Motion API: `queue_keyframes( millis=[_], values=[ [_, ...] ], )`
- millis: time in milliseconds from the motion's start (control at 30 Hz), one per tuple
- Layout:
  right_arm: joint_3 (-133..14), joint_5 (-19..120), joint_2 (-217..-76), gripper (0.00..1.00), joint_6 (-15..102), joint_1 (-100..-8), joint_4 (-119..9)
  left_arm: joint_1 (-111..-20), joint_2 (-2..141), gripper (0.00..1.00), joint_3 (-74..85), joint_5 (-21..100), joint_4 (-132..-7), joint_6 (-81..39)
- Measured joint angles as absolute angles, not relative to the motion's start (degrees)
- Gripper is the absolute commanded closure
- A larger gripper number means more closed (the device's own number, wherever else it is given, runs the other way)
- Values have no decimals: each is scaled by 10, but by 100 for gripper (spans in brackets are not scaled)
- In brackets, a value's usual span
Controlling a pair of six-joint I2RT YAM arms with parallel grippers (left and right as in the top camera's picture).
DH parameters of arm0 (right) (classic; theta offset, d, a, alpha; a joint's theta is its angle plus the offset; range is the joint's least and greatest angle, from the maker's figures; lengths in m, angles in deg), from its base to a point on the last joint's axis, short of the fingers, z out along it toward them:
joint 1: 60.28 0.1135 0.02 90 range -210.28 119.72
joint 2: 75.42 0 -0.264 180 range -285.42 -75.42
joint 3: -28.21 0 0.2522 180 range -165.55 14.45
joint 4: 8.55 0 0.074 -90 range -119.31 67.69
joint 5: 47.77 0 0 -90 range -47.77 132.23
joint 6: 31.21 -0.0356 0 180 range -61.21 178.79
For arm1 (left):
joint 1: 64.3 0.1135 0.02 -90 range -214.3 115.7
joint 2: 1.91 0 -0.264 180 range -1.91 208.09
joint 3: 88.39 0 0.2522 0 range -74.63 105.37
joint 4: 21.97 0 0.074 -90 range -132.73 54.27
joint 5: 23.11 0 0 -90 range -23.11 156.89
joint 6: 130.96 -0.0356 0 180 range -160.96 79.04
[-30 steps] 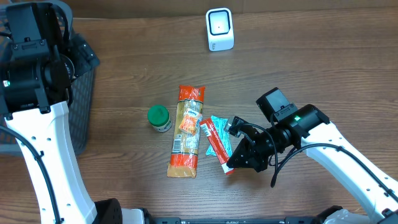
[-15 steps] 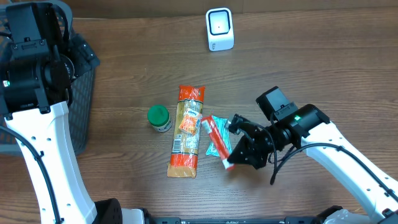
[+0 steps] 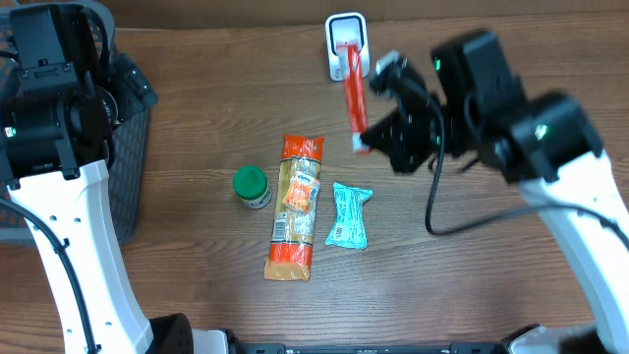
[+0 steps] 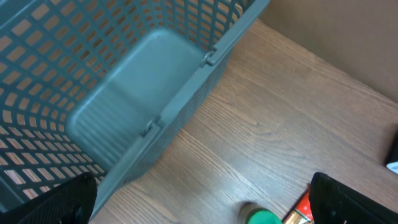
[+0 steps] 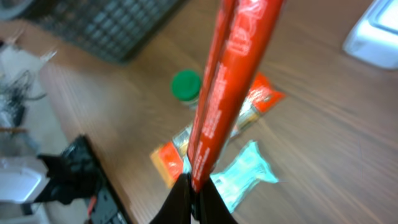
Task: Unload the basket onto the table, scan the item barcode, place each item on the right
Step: 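Hold the red snack bar's barcode in front of the white scanner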
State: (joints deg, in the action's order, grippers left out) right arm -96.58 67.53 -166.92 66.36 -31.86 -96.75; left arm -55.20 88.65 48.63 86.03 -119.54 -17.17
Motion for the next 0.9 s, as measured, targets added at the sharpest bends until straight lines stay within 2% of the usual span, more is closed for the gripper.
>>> queue_keyframes(
  millis=[133,233,600,900],
  values=[
    [-1140,610,-1767,97,666,-321,-1053,-552,887,0,486,860,-1196,-172],
    [-1201,563,-1814,97,691,-321,-1071,-552,887,0,486,860,-1196,-172],
    [-1209,408,-1926,97,806,-321,-1062,-552,886,0,486,860,-1196,-172],
    [-1209,275,-2030,96,840,-321,-920,-552,887,0,486,860,-1195,-172]
  ],
)
